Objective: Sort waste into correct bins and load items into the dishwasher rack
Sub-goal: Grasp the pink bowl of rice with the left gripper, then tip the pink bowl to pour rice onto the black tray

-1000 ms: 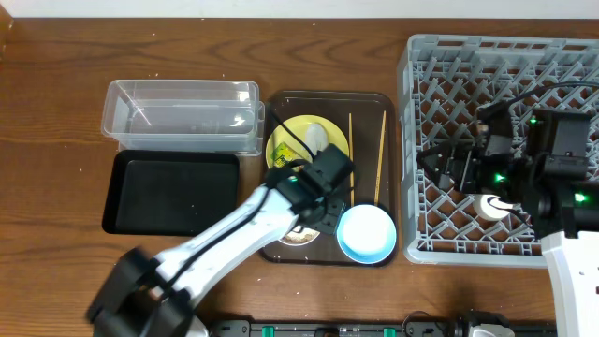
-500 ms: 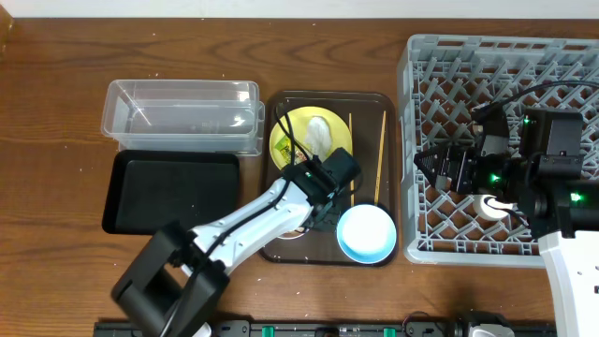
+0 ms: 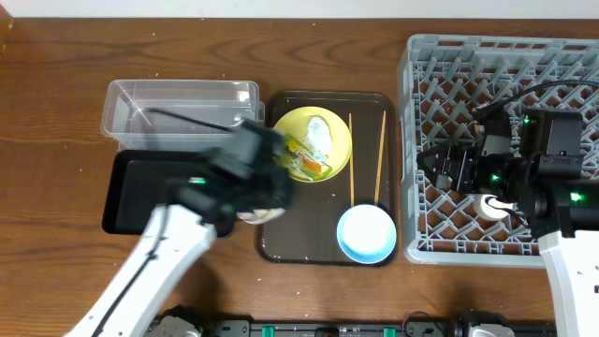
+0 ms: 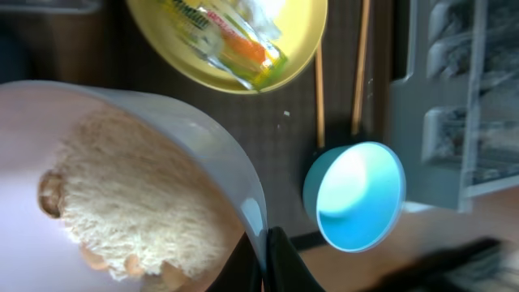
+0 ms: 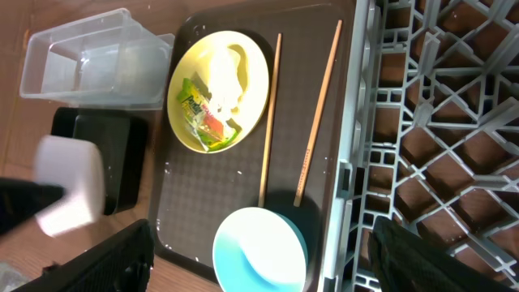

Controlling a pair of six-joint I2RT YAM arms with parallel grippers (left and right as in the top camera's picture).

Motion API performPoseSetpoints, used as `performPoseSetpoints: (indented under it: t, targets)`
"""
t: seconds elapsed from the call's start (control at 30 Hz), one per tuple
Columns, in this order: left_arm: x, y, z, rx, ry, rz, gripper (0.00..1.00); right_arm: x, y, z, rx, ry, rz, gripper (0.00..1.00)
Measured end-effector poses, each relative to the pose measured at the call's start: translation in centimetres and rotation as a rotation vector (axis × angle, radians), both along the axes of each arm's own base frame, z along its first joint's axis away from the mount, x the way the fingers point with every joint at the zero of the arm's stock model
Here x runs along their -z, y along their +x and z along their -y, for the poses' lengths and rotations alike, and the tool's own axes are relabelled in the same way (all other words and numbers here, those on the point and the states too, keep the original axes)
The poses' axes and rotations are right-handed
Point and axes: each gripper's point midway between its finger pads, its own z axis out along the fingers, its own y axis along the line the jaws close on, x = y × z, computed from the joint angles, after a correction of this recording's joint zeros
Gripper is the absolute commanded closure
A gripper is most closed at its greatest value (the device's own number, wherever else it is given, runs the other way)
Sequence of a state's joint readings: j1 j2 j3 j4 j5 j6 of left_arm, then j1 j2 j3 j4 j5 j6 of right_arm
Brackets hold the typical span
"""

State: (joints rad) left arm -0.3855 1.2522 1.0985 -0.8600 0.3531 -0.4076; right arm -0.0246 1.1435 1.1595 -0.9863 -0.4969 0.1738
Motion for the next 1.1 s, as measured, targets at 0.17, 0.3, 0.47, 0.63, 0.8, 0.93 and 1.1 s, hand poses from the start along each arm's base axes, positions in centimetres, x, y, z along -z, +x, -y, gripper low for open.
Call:
performPoseSetpoints:
  t: [0.17,0.3,0.47,0.63,0.8,0.93,1.1]
  targets:
    - [-1.0,1.9,-5.5,-0.111,-0.225,-0.058,0.94,0.0,0.0,0.0,0.0,0.0,-0.001,0.17]
    - [-0.9,2.8,-8.9,-0.16,-0.467,-0.087,0.94,0.1,-0.1,0.0,0.0,0.0,-0.005,0.17]
    - [-0.6,4.3,-11.6,-0.221,-0.777,-0.102,0.94,0.1,-0.1,0.0,0.0,0.0,-0.008,0.17]
    - [-0.7,5.8,-13.7,-0.278,-0.982,-0.076,0.94,0.2,-0.3,0.0,0.0,0.0,-0.019,0.17]
    - [-1.4,6.1,-14.2,-0.282,-1.038,-0.041,0.94,0.2,-0.3,0.0,0.0,0.0,-0.019,0.17]
    - [-1.4,6.6,-14.5,-0.244,-1.011,0.028,0.94,0.2,-0.4,0.0,0.0,0.0,-0.019,0.17]
    - [-0.8,6.4,-14.8,-0.302,-1.033,-0.048,0.94,0.3,-0.5,0.0,0.0,0.001,-0.026,0.17]
